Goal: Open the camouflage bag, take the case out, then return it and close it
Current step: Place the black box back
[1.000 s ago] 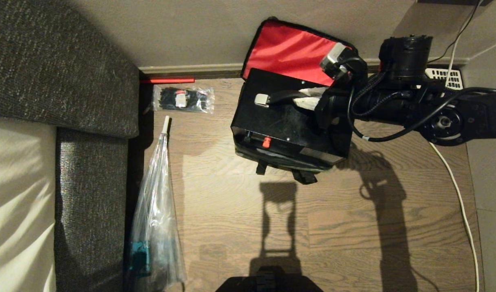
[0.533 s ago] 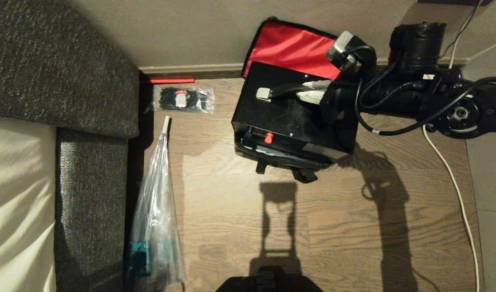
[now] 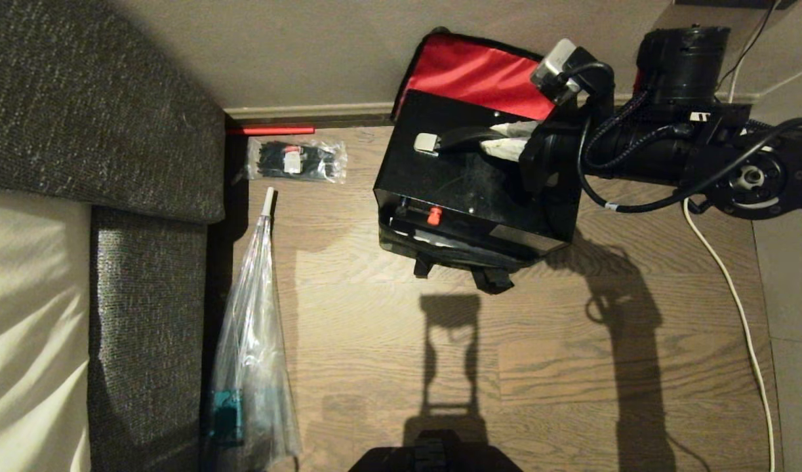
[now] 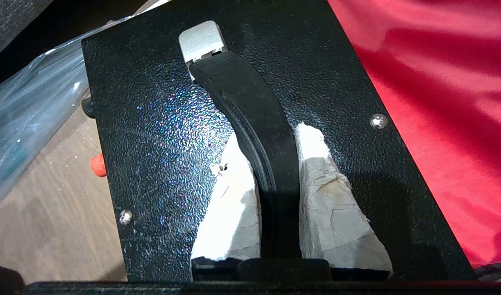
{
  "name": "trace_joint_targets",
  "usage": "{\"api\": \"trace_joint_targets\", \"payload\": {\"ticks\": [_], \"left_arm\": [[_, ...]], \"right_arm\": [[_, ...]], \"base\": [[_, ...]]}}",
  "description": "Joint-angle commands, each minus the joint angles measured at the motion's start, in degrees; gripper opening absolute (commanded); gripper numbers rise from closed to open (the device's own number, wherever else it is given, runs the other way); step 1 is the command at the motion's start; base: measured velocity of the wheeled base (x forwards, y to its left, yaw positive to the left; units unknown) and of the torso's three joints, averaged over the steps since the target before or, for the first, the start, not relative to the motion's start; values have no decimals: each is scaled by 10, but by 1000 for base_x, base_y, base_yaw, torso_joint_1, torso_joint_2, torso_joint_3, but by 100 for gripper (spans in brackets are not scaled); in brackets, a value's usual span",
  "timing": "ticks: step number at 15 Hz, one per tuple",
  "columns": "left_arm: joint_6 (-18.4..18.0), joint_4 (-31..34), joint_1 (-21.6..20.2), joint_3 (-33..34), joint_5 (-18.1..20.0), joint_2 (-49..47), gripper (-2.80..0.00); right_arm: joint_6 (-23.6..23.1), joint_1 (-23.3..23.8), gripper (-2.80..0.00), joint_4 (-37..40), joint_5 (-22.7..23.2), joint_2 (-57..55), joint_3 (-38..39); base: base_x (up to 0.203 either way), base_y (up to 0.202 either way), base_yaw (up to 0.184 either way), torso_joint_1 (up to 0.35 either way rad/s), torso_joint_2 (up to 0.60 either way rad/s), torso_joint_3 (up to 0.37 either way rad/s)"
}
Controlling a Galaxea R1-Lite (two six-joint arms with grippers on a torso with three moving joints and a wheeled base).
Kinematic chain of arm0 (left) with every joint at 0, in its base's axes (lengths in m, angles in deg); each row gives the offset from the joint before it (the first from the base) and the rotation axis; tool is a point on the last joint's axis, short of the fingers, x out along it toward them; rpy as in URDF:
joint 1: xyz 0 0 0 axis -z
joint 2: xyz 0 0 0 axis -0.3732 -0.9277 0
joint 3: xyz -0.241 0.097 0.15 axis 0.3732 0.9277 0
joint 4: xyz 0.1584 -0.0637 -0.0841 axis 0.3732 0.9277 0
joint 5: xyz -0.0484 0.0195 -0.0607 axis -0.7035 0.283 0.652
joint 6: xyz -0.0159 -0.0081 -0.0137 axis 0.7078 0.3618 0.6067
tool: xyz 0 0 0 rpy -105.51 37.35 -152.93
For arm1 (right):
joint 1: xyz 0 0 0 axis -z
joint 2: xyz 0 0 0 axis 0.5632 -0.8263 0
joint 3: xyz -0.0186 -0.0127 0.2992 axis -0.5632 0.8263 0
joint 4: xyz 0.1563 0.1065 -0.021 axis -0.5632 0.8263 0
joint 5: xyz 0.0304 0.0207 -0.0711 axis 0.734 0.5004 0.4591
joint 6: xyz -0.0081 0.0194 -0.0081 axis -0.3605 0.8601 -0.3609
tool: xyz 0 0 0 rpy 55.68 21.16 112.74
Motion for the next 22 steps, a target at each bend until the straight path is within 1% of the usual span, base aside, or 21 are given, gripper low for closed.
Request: {"api": "trace_joint_targets", "payload": {"ticks": [1,4,8,22], "left_arm": [[0,0,0,0,0,1,-280],[0,0,0,0,0,1,-280],[0,0,0,0,0,1,-280],[0,0,0,0,0,1,-280]], "right_arm": [[0,1,-280,-2,9,-9,1],[3,1,-280,-2,14,-13,3],[6,2,-280,-5,32,-20,4],[-1,20,-280,-19,34,-59,15]], "base": [[0,0,0,0,0,0],[0,0,0,0,0,0],[0,0,0,0,0,0],[0,0,0,0,0,0]]}}
